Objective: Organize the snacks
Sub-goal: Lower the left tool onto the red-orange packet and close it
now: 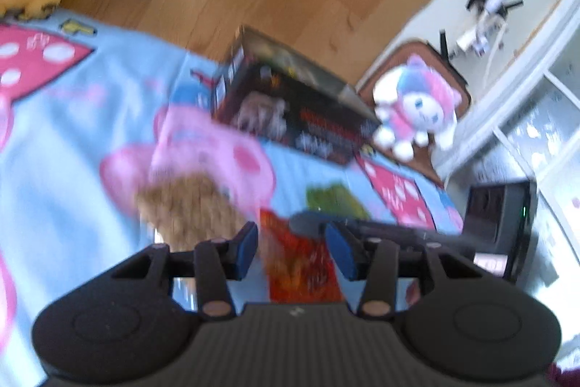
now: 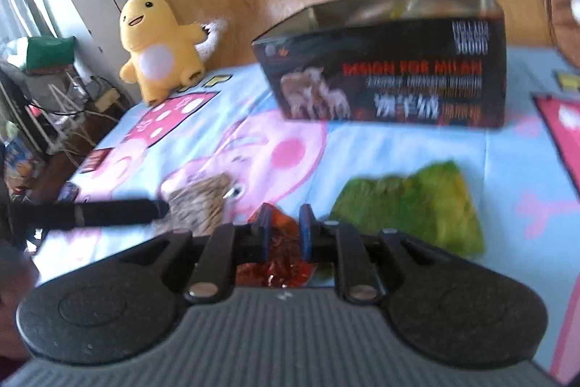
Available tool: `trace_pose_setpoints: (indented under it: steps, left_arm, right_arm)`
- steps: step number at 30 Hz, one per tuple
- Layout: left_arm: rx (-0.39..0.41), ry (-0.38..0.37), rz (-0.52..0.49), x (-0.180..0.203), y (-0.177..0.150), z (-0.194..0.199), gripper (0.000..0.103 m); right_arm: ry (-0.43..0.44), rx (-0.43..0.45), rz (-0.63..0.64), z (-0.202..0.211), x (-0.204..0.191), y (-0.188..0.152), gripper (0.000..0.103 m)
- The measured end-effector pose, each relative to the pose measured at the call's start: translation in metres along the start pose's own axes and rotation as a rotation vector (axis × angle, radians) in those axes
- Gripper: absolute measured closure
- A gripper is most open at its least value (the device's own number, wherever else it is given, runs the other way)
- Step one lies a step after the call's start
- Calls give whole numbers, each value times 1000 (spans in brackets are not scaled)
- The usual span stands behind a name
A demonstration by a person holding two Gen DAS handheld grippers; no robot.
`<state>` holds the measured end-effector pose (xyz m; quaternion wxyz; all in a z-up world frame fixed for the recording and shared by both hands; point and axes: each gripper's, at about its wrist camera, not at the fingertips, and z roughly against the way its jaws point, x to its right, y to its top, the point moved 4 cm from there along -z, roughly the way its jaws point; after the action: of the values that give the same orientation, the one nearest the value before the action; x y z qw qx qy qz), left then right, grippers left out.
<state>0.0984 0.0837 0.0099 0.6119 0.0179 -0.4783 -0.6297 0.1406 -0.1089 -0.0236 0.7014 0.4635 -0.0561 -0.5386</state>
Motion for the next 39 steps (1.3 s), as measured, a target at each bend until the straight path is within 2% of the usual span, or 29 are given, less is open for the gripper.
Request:
trace_pose_setpoints:
  steps: [4, 9, 14, 17, 18, 20, 22, 23, 25, 27, 31, 33, 39]
  left_arm:
    - [-26, -38, 19, 0, -27, 15, 60]
    - [-71, -109, 98, -3, -52, 24, 59]
    - [-105, -109, 117, 0, -69, 22, 48]
    - [-94, -120, 142, -1, -70, 20, 39]
    - [-89, -131, 156, 0, -69, 18, 33]
    - [-78, -134, 160, 3, -67, 13, 32]
    - [-78, -126, 145, 10, -63, 4, 38]
    - [-83, -123, 137, 13, -60, -2, 45]
    - [-96, -102, 142, 15, -58, -11, 68]
    - [-110, -82, 163, 11, -58, -18, 85]
    - [-105, -103, 199, 3, -62, -16, 86]
    - [-107, -114, 203, 1, -63, -13, 86]
    - [-125, -227, 342, -23, -68, -11, 87]
  right_arm:
    - [8, 31, -34, 22, -9, -25, 83]
    - [-2, 103, -65, 33, -14, -43, 84]
    - [23, 118, -118, 34, -8, -45, 88]
    - [50, 127, -151, 37, -2, -49, 89]
    - [57, 128, -162, 37, -1, -49, 90]
    - [71, 125, -183, 38, 2, -50, 91]
    - [82, 123, -198, 38, 4, -50, 91]
    - [85, 122, -201, 39, 4, -51, 91]
    - [91, 122, -210, 40, 4, -52, 91]
    - [106, 121, -233, 42, 8, -53, 90]
    - [132, 144, -310, 56, 21, -59, 84]
    - [140, 149, -342, 64, 27, -64, 77]
    - [167, 127, -388, 82, 30, -80, 76]
